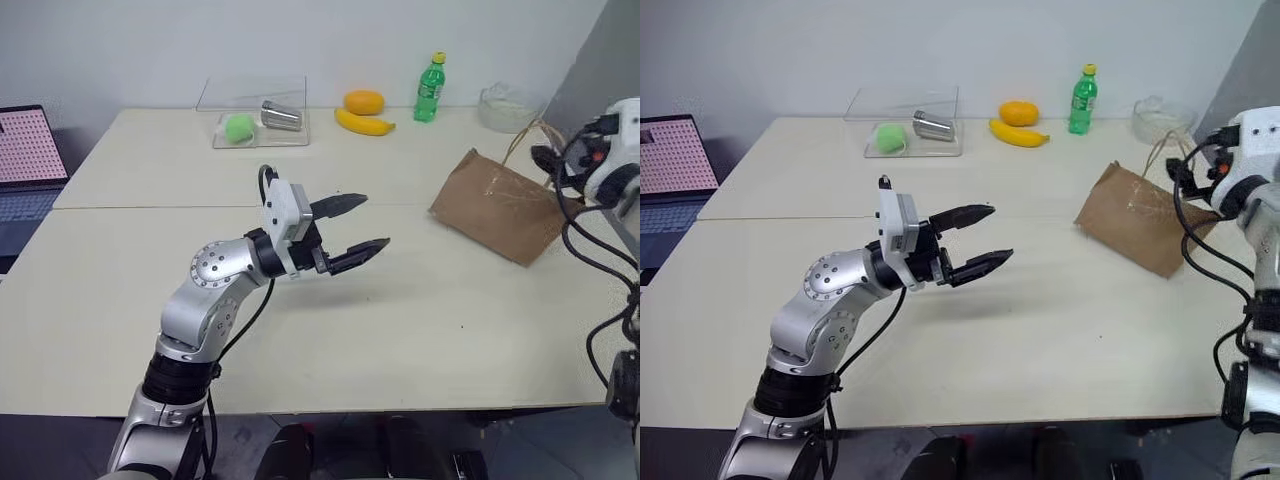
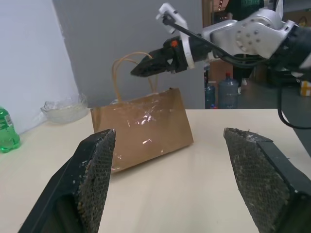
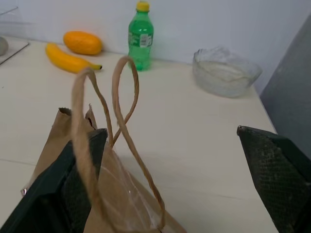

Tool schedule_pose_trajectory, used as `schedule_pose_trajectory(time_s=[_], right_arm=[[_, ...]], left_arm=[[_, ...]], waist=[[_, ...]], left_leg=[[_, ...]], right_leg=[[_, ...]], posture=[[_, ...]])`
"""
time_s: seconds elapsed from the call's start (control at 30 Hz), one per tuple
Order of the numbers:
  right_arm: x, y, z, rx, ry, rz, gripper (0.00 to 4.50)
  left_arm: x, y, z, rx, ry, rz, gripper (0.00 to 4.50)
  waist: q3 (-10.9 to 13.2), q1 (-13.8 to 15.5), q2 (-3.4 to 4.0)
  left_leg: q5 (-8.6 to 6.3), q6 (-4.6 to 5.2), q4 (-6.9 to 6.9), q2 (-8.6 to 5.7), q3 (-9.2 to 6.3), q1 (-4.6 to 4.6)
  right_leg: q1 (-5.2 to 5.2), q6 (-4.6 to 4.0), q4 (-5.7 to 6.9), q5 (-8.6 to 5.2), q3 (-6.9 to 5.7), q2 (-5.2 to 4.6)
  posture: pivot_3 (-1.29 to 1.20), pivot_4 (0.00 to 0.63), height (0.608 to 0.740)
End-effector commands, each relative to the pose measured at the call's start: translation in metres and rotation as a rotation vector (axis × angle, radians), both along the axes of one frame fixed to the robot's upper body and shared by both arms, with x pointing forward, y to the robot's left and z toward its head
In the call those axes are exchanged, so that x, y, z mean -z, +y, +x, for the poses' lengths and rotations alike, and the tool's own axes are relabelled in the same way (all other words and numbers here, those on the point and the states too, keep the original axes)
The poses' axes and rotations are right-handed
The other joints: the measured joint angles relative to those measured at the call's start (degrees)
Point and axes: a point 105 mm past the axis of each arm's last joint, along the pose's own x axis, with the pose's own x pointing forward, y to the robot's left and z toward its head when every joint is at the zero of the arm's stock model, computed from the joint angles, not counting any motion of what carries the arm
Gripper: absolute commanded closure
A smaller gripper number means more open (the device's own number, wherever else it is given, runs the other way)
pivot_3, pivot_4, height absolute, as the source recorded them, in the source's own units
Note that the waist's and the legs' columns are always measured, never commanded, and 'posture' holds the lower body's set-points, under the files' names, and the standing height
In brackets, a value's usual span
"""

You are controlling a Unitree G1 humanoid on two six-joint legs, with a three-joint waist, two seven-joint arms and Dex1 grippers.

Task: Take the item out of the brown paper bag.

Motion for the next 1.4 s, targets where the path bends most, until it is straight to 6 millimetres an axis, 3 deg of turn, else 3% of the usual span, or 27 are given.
schedule_pose_trajectory(time_s=[0.03, 0.13, 0.5, 0.83, 1.23, 1.4], right_arm=[[-0.023, -0.005, 0.007, -0.008, -0.025, -0.012, 0.00], [-0.029, -0.004, 0.014, -0.017, -0.023, -0.020, 0.59], [-0.054, 0.012, 0.018, -0.093, -0.043, -0.109, 4.41], [-0.084, 0.049, 0.013, -0.261, -0.140, -0.300, 4.46], [-0.109, 0.099, 0.022, -0.381, -0.216, -0.311, 4.46], [-0.113, 0.132, 0.027, -0.463, -0.240, -0.307, 4.46]], left_arm=[[-0.010, -0.002, -0.004, 0.005, -0.051, -0.005, 0.76], [-0.010, -0.002, -0.004, 0.003, -0.051, -0.004, 0.72], [-0.003, 0.006, -0.003, -0.030, -0.021, 0.007, 0.72], [0.011, 0.027, -0.012, -0.111, 0.110, -0.036, 0.72], [0.030, 0.044, -0.023, -0.235, 0.195, -0.073, 0.72], [0.036, 0.052, -0.025, -0.283, 0.214, -0.088, 0.72]], waist=[[0.0, -0.1, 0.01], [0.0, 0.0, 0.00], [0.1, -0.1, 0.07], [0.1, -0.6, 0.15], [0.2, -0.9, 0.23], [0.2, -0.9, 0.25]], left_leg=[[0.00, 0.00, -0.01, 0.00, -0.01, 0.00], [0.00, 0.00, -0.03, 0.00, -0.04, -0.03], [-0.02, 0.03, -0.04, -0.01, -0.04, -0.08], [-0.02, 0.03, -0.03, -0.01, -0.05, -0.09], [-0.02, 0.02, -0.03, 0.01, -0.01, -0.07], [-0.02, 0.02, -0.02, 0.00, -0.02, -0.08]], right_leg=[[-0.01, 0.00, 0.00, 0.00, -0.01, 0.00], [-0.02, 0.00, -0.04, 0.00, -0.05, 0.00], [-0.03, 0.00, -0.12, 0.00, -0.05, -0.01], [-0.08, 0.00, -0.05, 0.00, -0.04, -0.01], [-0.11, -0.02, 0.01, 0.00, 0.02, -0.02], [-0.14, -0.02, 0.05, 0.01, 0.01, -0.02]], posture=[[0.00, 0.150, 0.740], [0.00, 0.150, 0.740], [0.00, 0.150, 0.740], [0.00, 0.150, 0.740], [0.00, 0.150, 0.740], [0.00, 0.150, 0.740]])
